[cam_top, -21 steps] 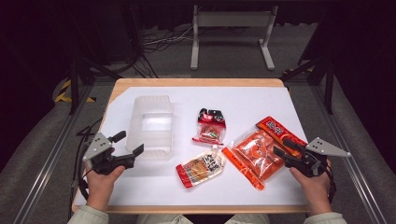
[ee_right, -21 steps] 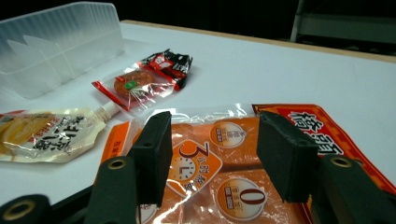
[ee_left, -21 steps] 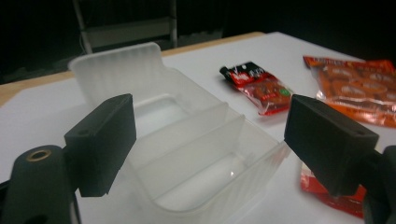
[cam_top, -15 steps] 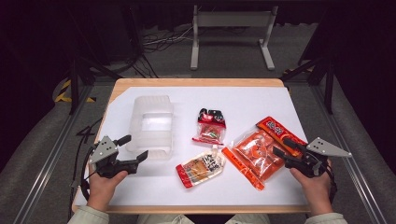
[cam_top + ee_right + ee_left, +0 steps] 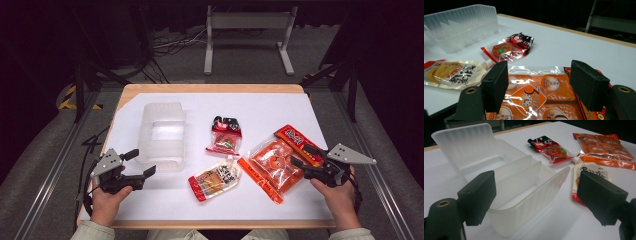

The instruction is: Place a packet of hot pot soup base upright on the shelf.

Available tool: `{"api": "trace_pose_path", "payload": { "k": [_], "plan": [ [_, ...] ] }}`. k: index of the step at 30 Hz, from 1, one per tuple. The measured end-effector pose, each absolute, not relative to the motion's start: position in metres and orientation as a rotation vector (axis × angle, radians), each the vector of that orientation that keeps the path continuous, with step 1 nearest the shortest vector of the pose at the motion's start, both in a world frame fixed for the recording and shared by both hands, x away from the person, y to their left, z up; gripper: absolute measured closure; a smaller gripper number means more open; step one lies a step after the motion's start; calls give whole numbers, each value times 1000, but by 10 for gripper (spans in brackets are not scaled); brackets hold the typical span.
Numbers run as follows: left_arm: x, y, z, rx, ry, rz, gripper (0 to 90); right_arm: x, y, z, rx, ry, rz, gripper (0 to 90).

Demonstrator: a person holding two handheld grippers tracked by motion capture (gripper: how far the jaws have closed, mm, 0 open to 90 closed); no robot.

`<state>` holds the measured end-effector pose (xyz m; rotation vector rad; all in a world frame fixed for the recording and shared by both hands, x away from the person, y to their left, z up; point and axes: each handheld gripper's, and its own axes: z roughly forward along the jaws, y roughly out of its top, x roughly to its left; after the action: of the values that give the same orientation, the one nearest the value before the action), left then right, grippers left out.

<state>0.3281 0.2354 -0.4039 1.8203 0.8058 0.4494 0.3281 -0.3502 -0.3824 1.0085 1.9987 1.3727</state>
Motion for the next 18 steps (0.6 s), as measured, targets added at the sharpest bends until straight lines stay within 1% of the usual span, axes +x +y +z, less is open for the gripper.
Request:
{"api": "trace_pose_path", "payload": {
  "k": [8,10,12,18],
  "plan": [
    [326,235,-405,1820,819,453,162,343,-354,-378,1012,1976,1356,322],
    [326,234,-405,1823,816,457,162,349,-354,-378,1047,1961,1279,355],
    [326,234,-405,1834,819,468,163,353,-357,-379,1076,1941,1231,369],
    [326,234,-406,1850,817,477,164,365,-368,-381,1124,1938,1207,386]
  ]
}}
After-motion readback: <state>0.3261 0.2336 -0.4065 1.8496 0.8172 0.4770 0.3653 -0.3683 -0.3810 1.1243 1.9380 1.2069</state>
